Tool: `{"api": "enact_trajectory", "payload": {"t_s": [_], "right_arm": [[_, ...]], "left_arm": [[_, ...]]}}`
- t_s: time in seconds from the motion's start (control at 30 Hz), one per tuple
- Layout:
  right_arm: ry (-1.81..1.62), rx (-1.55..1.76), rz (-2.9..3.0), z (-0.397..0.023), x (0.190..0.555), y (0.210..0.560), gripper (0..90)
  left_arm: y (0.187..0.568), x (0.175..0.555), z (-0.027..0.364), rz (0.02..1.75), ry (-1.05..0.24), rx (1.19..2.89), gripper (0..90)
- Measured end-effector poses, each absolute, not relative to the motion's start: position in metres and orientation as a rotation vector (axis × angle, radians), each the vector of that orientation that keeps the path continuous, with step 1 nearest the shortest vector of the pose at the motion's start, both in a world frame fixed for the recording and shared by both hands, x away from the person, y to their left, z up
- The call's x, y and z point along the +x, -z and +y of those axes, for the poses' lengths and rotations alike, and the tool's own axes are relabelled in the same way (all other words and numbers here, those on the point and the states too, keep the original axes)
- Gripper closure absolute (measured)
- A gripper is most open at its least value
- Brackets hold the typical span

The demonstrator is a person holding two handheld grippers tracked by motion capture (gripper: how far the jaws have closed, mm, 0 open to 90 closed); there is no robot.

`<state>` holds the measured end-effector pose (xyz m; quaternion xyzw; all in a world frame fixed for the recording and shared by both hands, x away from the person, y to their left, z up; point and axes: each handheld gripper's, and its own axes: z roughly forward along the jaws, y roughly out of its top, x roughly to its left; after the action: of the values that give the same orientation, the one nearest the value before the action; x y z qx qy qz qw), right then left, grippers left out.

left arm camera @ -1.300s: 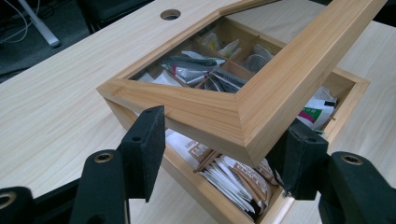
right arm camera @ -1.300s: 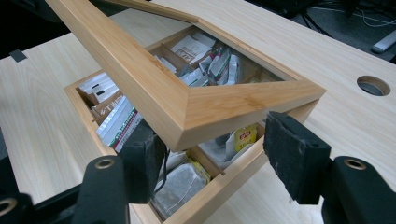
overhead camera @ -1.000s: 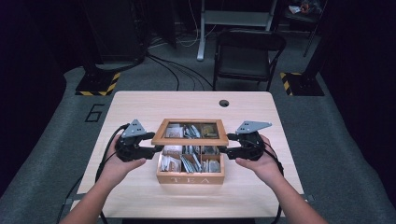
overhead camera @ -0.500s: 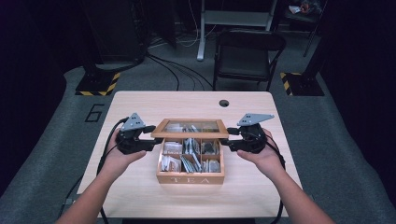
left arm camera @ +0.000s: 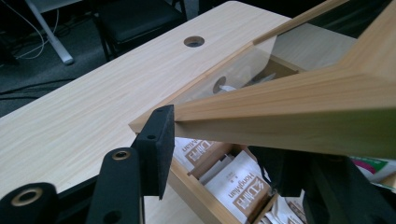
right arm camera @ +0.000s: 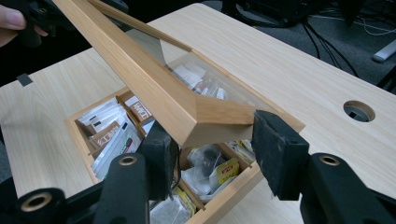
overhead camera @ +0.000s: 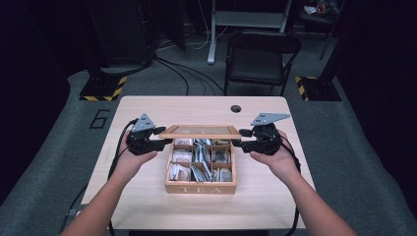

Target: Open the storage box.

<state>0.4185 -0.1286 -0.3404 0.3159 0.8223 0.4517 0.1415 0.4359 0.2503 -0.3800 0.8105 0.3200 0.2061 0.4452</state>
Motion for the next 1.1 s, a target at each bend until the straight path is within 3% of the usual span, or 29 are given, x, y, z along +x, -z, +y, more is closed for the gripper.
{"api": "enact_trajectory", "payload": {"t_s": [0.07,0.53,1.1], "right_arm": [[-1.310,0.920,2.376,-0.129,0.420,0.339,50.9],[-1.314,0.874,2.326,-0.129,0.423,0.342,50.6],[-1.239,1.016,2.264,-0.118,0.463,0.384,45.8]], "left_arm": [[0.381,0.439,0.252,0.807,-0.508,1.982,56.1],[0.377,0.445,0.253,0.831,-0.490,1.977,57.3],[0.366,0.458,0.252,0.859,-0.482,1.955,58.4]]}}
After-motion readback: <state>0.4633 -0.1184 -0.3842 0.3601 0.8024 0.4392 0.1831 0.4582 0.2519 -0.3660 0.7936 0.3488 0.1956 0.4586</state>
